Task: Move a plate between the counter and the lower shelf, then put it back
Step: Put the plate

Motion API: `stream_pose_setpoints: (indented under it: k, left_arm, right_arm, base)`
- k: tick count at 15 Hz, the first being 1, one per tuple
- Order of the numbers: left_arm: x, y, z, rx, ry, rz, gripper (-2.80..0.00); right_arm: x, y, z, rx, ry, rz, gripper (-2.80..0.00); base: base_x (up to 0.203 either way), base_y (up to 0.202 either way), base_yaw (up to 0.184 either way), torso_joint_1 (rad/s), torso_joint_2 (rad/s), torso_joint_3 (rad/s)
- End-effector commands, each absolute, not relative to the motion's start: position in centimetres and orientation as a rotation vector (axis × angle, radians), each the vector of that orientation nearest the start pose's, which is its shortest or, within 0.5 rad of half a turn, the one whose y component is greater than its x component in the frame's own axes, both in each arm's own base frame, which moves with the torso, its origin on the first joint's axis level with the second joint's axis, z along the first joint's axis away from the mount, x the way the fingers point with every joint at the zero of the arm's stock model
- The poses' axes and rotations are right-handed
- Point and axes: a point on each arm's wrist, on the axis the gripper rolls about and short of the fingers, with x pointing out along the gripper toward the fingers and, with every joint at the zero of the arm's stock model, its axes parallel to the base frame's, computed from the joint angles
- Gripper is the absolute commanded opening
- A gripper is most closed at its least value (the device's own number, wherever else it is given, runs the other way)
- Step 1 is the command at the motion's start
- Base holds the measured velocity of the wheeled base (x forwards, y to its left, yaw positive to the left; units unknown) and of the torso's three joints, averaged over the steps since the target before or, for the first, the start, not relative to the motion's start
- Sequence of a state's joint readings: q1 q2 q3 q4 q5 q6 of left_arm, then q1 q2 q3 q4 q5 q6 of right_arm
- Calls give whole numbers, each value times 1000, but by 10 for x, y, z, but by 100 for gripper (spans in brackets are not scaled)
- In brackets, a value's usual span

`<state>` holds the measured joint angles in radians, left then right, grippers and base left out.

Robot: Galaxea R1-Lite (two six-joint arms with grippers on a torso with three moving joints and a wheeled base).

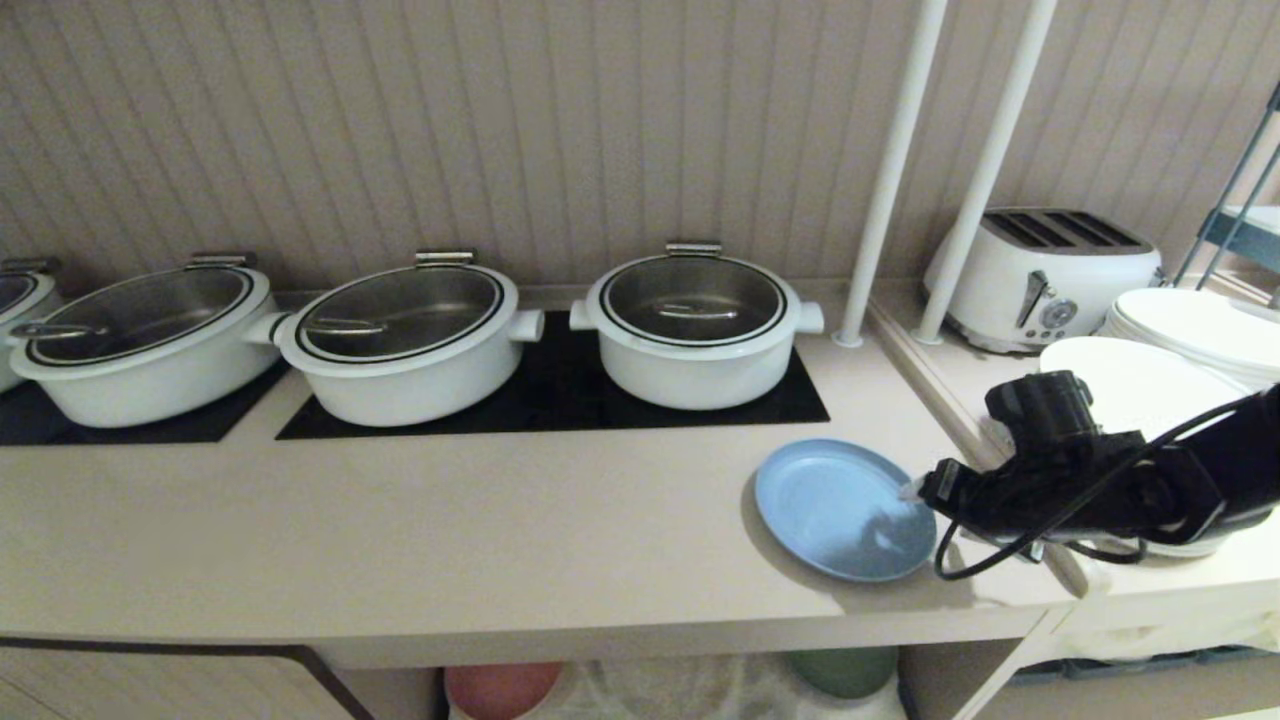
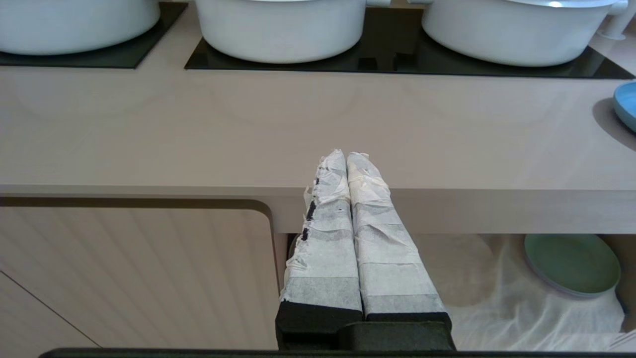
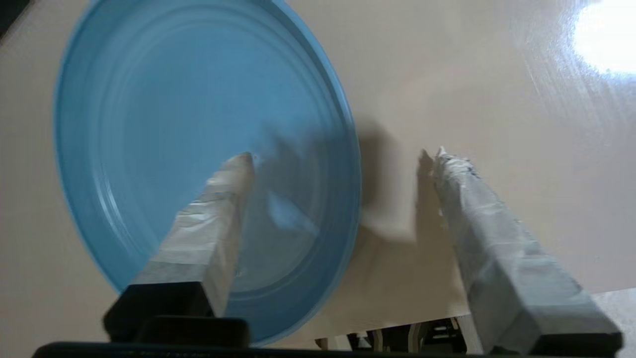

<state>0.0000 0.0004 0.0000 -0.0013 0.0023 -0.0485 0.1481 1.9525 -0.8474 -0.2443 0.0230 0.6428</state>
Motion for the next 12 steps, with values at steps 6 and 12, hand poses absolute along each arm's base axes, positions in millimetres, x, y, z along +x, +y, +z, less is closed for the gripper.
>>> stream_pose_setpoints:
  k: [6, 12]
  left_arm:
    - [-23, 0, 76, -49, -2, 3, -280]
    - [-23, 0, 76, -49, -2, 3, -280]
  right_arm:
    - [314, 48, 100, 553, 818, -98, 0]
    - [300, 46, 119, 559, 770, -78, 0]
  base:
    - [0, 0, 0, 0, 0, 0]
    - [0, 0, 0, 0, 0, 0]
